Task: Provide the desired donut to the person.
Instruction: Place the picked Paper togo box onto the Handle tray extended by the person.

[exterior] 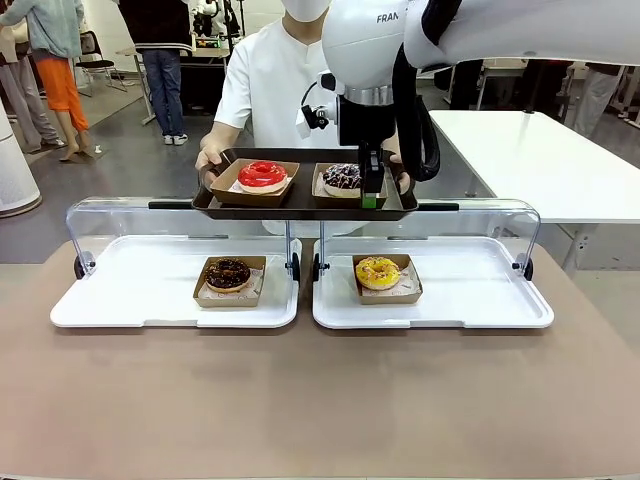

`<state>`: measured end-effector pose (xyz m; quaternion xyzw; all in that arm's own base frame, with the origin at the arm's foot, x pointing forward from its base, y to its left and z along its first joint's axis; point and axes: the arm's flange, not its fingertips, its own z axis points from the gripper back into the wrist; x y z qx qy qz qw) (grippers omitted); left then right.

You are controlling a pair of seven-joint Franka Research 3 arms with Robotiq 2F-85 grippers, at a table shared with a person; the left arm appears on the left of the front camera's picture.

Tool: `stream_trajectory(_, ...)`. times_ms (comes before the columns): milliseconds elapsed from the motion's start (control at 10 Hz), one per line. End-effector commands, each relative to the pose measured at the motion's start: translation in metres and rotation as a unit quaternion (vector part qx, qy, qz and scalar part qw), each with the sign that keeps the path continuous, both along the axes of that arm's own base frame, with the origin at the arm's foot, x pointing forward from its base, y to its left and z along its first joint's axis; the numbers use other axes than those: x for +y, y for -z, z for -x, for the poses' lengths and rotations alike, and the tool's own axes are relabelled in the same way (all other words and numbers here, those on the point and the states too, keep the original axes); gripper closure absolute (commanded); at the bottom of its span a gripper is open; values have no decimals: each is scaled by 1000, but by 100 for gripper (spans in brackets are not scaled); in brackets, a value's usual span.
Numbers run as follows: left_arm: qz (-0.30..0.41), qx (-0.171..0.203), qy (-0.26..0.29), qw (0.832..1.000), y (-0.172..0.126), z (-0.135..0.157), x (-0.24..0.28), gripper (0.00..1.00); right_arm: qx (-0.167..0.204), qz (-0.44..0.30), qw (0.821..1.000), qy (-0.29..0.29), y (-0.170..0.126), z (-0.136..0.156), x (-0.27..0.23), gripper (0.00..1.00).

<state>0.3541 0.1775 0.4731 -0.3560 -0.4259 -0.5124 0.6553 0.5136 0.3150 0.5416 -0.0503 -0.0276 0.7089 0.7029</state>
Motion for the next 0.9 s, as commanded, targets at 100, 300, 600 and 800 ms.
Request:
stream_trajectory(100,8,-7,0,1000,-1,1,0,0,-16,8,1000,-10,-6,5,3,14)
stream_trajectory(300,8,-7,0,1000,-1,1,0,0,-17,10,1000,-7,-6,4,-1,0)
stream_trajectory(600,8,-7,0,1000,-1,1,0,0,-15,8,1000,-3,-7,3,-4,0)
stream_trajectory(800,8,-7,0,1000,-1,1,0,0,-14,8,1000,-1,-7,2,-6,0)
